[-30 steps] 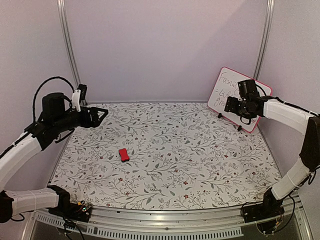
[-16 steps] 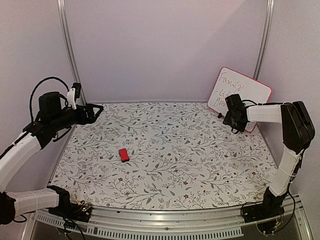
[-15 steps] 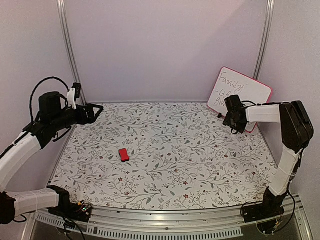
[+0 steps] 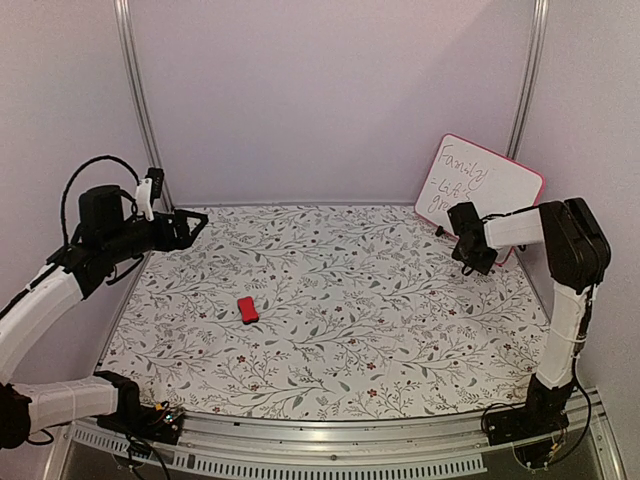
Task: Erase the whiteboard
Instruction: Pick up the whiteboard from the corner of the board, then move the whiteboard to the center of the board.
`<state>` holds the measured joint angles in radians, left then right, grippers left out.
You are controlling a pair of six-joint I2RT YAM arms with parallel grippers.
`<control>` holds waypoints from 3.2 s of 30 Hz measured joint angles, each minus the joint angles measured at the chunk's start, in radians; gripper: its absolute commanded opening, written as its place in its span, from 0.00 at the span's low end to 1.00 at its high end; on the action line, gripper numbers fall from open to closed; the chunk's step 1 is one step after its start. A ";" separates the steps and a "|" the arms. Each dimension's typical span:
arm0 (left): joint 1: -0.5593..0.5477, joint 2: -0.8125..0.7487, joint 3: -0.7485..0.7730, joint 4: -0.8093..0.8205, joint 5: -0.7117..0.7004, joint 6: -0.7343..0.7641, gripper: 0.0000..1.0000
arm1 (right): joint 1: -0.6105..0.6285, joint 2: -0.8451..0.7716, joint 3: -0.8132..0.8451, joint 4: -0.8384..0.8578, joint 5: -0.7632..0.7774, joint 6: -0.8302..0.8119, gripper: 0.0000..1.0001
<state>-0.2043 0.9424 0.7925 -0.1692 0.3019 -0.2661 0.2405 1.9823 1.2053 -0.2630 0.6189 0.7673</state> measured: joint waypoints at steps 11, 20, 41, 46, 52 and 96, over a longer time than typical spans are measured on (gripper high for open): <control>0.000 0.000 -0.003 0.000 0.001 0.000 1.00 | -0.006 0.066 0.047 0.011 0.064 0.027 0.60; 0.000 0.000 -0.003 0.000 0.001 0.000 1.00 | -0.007 0.118 0.116 -0.014 0.085 0.037 0.60; 0.001 0.000 -0.004 0.000 0.000 0.000 1.00 | -0.048 0.163 0.180 -0.088 0.048 0.064 0.38; 0.001 0.000 -0.005 0.000 0.000 0.000 1.00 | -0.065 0.169 0.183 -0.099 0.027 0.067 0.33; 0.001 0.000 -0.005 0.000 0.000 0.000 1.00 | -0.071 0.180 0.210 -0.122 0.014 0.072 0.16; -0.038 -0.002 -0.008 -0.065 -0.172 -0.128 1.00 | 0.274 -0.053 -0.122 -0.077 0.038 0.158 0.00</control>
<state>-0.2420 0.9409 0.7845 -0.2340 0.1303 -0.3943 0.5144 1.9289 1.0832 -0.3397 0.6567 0.9253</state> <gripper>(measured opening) 0.996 0.111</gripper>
